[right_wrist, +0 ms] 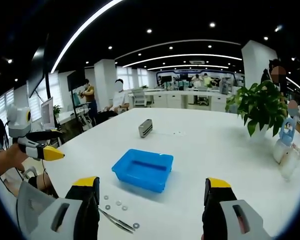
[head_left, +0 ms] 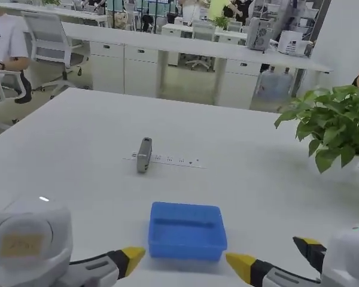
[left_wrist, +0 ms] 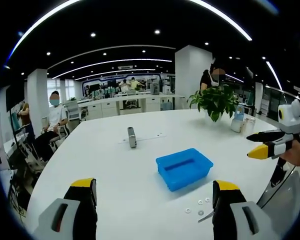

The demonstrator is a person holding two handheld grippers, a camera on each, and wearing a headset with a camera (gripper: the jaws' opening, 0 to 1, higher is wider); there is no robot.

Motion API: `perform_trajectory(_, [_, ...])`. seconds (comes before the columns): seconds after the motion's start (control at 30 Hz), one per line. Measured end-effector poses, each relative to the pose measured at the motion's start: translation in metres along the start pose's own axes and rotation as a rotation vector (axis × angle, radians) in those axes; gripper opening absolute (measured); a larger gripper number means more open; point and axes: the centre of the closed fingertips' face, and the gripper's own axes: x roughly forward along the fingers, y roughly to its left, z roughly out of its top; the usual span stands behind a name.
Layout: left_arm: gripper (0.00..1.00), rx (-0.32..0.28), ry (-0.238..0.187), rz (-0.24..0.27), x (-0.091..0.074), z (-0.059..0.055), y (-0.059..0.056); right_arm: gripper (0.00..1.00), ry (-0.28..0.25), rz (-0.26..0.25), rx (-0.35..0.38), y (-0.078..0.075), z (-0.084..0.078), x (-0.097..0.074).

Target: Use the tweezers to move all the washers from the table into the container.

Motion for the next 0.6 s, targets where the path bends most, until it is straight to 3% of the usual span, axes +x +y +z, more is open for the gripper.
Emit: perform_trajectory(0.6, [0.99, 0.005, 0.005, -0.010, 0.0001, -0.0007, -0.0051, 0.85, -0.018, 0.004, 0.000, 0.0016, 0.0068, 0.0011])
